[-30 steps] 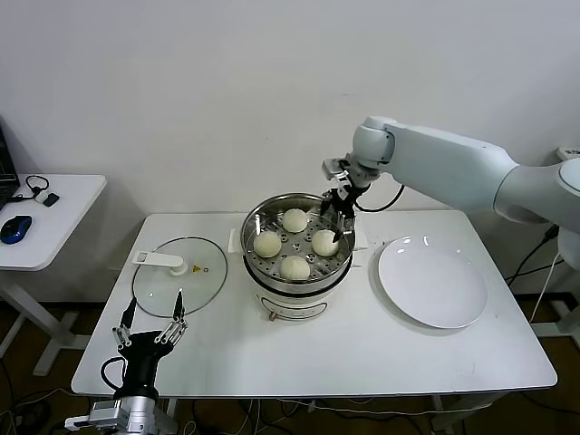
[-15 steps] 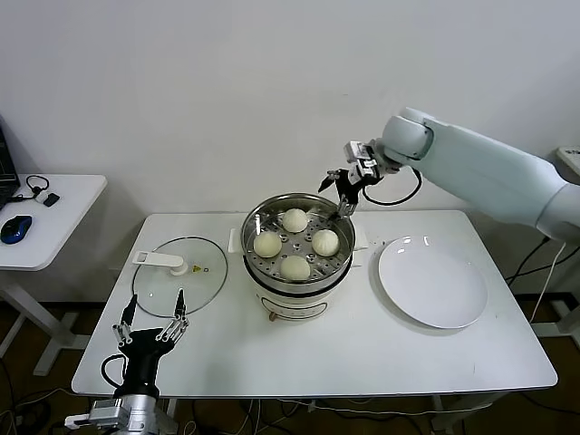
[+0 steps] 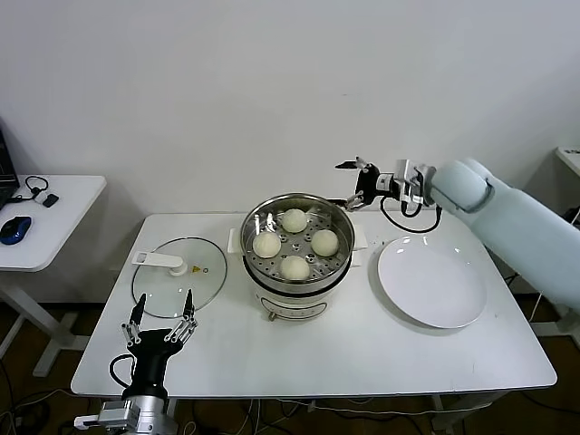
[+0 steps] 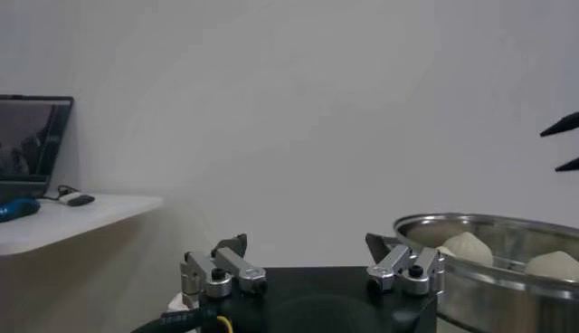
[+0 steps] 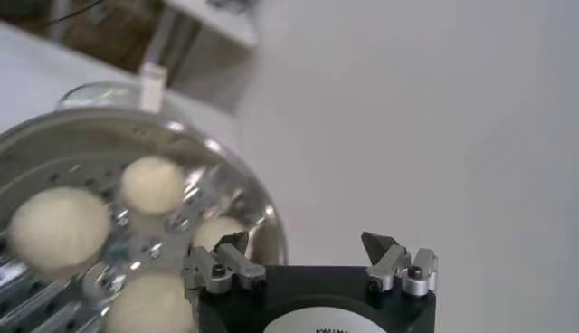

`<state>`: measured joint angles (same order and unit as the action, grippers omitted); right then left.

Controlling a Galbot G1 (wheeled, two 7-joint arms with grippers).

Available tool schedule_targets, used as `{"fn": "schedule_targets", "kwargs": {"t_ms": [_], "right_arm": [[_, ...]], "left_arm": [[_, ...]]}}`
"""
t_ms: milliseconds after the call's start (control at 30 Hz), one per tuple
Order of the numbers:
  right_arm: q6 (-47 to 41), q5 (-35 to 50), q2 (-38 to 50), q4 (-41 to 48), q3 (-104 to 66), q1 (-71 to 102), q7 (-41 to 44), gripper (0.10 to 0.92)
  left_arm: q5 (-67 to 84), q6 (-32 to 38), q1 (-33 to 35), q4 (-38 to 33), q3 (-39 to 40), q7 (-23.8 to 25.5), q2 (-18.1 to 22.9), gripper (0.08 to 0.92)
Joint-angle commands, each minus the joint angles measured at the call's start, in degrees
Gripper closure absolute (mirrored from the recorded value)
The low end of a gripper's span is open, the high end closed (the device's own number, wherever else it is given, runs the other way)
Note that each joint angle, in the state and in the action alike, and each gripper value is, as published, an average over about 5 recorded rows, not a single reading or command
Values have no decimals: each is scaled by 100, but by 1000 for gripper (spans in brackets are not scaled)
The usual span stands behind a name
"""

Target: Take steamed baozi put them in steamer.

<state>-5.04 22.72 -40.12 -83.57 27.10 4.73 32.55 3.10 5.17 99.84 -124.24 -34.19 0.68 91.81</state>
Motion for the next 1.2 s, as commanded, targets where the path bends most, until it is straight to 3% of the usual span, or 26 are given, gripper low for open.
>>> {"fn": "schedule_targets", "kwargs": {"t_ms": [33,233,633,900,1200], "right_arm": [[749,-362,-324,-1579,-4194,4420,-2423,203],[1416,-621,-1241,-1696,-5315,5714,-2691,203],[2545,-756,-2804,-1979,-6389,7682,-2451,203],[3167,-749,-3288,-1831,-6396,8573,-2347,203],[3183,-508,-3391,-1821,-6290,8770,-2157,203]], "left_arm": [[-47,38,62,-18,68,-30,3,177],[-101,35,96,-43,111,-64,6,177],[-205,26,134,-69,247,-189,-1,177],[-283,19,116,-28,379,-275,-10,177],[-292,21,114,-20,412,-307,-13,177]]}}
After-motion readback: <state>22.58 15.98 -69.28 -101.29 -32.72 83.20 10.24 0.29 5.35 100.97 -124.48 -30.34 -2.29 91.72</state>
